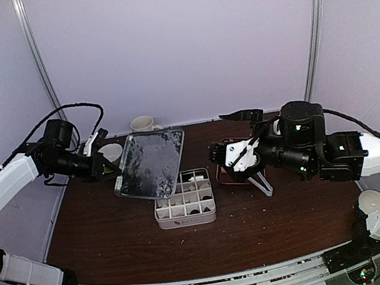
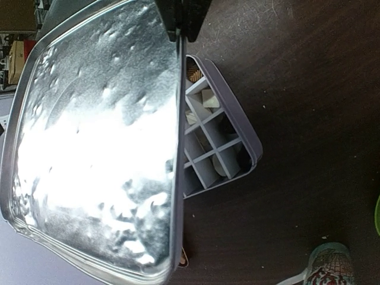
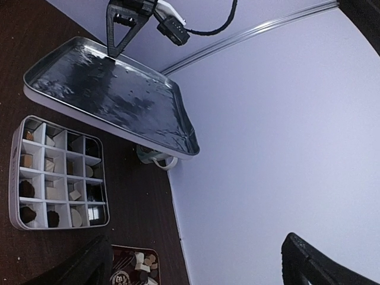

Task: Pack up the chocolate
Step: Pass from the left arm to the right

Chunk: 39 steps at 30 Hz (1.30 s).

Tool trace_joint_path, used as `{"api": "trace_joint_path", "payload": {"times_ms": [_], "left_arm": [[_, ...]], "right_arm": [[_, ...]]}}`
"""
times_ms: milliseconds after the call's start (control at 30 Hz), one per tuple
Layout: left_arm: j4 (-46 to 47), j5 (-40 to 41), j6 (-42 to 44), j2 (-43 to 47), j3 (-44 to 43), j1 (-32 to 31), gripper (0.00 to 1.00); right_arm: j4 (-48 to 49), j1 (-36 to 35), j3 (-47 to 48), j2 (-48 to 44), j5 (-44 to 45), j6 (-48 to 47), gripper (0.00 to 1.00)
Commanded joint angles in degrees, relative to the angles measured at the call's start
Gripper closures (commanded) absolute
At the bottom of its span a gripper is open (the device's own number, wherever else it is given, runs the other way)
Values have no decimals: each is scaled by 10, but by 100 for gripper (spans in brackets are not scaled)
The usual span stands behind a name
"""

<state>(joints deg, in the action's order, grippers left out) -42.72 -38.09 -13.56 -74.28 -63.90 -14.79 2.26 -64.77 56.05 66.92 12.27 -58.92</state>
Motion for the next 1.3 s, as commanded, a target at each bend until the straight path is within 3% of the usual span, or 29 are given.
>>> {"api": "trace_joint_path", "payload": {"times_ms": [0, 133, 233, 667, 1100, 1267], "left_arm": [[-6, -25, 16, -20, -38, -25, 100], [-6, -21, 14, -34, -55, -36, 100], [-6, -23, 12, -44, -65, -45, 100], [-7, -15, -5, -67, -89, -80, 100], [-15, -14, -4, -80, -98, -90, 100], [-22, -11, -2, -82, -99, -91, 100]], "right_arm": [[23, -19, -5, 14, 49, -64, 0], [31, -26, -15, 19, 69, -82, 0], [41, -29, -28, 18, 67, -98, 7], [160, -58, -67, 66, 97, -207, 15], [187, -87, -30, 139, 107, -228, 40], [175, -90, -16, 157, 110, -233, 60]]}}
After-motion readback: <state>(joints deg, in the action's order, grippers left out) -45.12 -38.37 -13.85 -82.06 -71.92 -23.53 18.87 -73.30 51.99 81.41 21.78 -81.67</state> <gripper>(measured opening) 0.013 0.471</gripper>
